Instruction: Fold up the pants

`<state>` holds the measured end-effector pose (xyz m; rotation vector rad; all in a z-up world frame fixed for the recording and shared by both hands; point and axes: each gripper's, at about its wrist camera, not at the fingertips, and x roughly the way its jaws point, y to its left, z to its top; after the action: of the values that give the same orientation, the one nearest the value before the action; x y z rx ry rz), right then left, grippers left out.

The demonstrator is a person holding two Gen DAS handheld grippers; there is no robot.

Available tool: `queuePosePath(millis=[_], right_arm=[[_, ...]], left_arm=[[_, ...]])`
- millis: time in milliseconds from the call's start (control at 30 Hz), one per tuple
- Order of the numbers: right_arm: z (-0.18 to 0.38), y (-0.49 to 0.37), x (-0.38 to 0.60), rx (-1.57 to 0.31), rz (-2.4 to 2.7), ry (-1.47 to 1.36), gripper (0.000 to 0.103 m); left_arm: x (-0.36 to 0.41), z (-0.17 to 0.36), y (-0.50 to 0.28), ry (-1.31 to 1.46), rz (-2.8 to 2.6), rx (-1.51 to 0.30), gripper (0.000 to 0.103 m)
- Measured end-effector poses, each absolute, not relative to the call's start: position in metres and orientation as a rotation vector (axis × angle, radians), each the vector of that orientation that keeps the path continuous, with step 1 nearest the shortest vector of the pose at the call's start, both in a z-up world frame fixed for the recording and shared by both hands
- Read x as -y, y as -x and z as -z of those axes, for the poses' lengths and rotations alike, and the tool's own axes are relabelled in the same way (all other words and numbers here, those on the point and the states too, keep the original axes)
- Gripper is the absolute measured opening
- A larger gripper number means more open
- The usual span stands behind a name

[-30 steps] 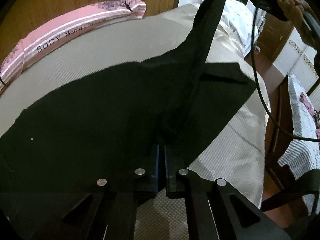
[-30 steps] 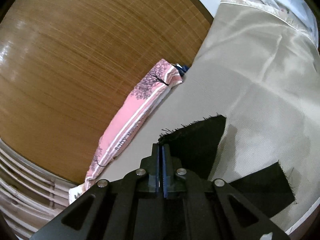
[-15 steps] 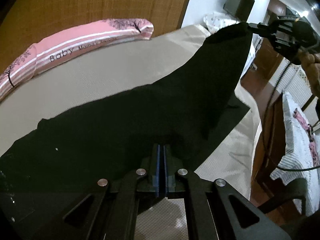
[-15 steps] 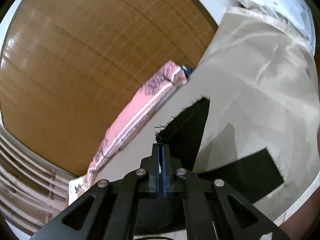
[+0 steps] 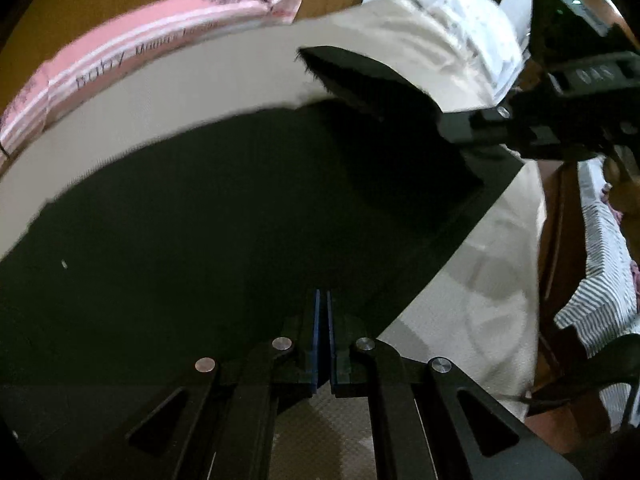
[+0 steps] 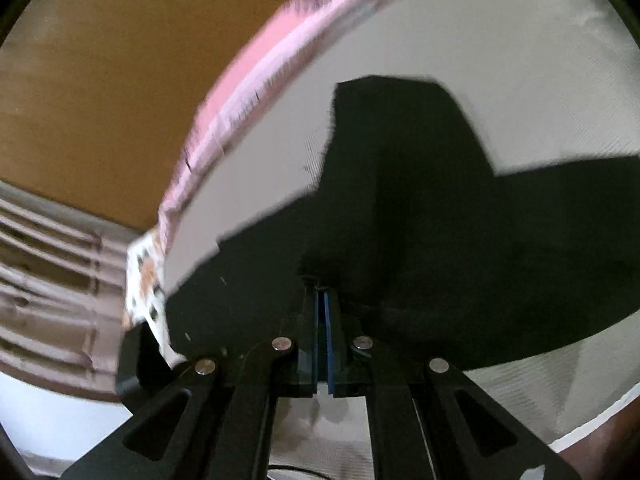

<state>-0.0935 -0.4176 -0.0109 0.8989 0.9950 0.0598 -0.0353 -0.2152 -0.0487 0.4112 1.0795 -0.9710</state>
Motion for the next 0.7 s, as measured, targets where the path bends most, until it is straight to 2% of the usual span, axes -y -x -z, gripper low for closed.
queuePosePath(millis=[133, 367, 467, 567, 700], right_arm=[[0.027, 0.098, 0.416, -1.004, -0.065, -0.91, 0.008], [0.023, 0.139, 0.458, -0.866, 0.073, -1.015, 0.015], [0.033, 0.159, 0.475, -0.806, 0.075, -1.158, 0.017], [0.042, 0.166, 0.486, -0.878, 0.25, -1.107, 0.019], [0.072, 0.173, 0.502, -0.895, 0.32, -1.233, 0.019]], left_arm=[[0.214, 0.055, 0.03, -0.383, 0.964, -1.108, 0.003], [0.214, 0.057, 0.029, -0.369, 0.96, -1.12, 0.003], [0.215, 0.057, 0.031, -0.377, 0.958, -1.113, 0.003], [0.213, 0.057, 0.03, -0.38, 0.958, -1.11, 0.003], [0.213, 0.057, 0.03, -0.375, 0.958, -1.112, 0.004]])
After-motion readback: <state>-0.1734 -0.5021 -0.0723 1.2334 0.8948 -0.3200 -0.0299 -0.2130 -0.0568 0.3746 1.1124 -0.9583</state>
